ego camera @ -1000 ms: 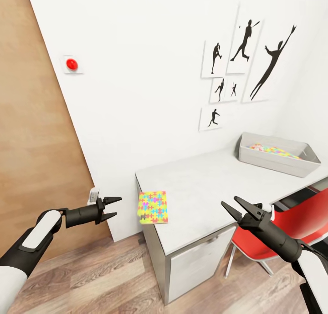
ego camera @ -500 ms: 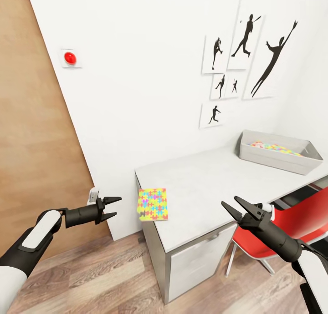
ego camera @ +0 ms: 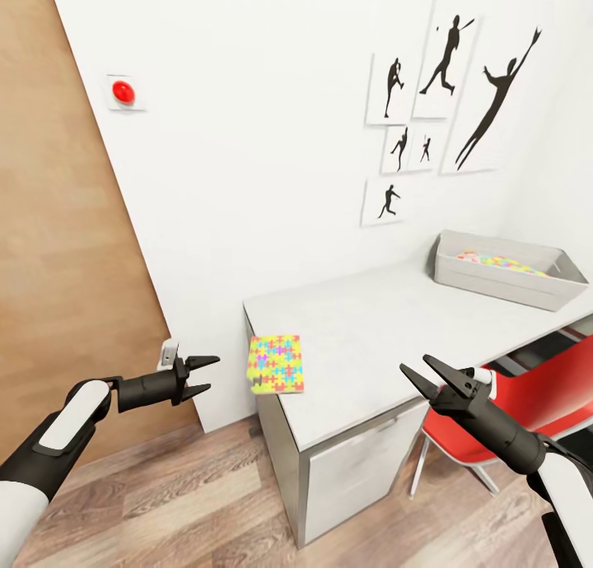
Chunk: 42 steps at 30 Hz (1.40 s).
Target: Put all the toys in the child's room - the three board games (two on the bed and one on the table), the two jigsaw puzzles on the table, and the tennis ball on the table - inside the toy box on the table in the child's room.
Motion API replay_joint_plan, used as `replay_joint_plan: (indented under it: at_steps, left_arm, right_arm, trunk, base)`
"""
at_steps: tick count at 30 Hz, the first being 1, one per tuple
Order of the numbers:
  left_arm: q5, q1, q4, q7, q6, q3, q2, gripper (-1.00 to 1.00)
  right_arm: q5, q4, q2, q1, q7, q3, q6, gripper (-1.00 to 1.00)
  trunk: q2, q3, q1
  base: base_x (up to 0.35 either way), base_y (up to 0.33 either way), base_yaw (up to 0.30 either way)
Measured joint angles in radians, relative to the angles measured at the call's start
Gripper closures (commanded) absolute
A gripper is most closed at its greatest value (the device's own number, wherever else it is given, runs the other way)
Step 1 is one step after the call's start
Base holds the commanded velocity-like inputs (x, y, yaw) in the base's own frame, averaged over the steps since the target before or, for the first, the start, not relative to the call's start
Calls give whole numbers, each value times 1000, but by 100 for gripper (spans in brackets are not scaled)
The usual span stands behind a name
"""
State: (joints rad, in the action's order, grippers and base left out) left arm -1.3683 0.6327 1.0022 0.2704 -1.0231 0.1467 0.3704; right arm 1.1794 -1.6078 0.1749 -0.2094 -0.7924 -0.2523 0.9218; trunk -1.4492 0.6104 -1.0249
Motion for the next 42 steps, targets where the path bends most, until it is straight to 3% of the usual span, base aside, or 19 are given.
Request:
replay_joint_plan:
  at_steps: [22,42]
  left_arm:
    - [-7,0,0,6,0,0,15,-100]
    - [-9,0,0,6,0,0,14,-100]
  right_arm:
    - [2,-1,-6,0,-1,1,1,-100]
    - [2,-3,-9,0,-4,1,2,-100]
  trunk:
    - [-154,69,-84]
    - [-154,67,-84]
  base:
    - [0,0,0]
    - [57,10,-23]
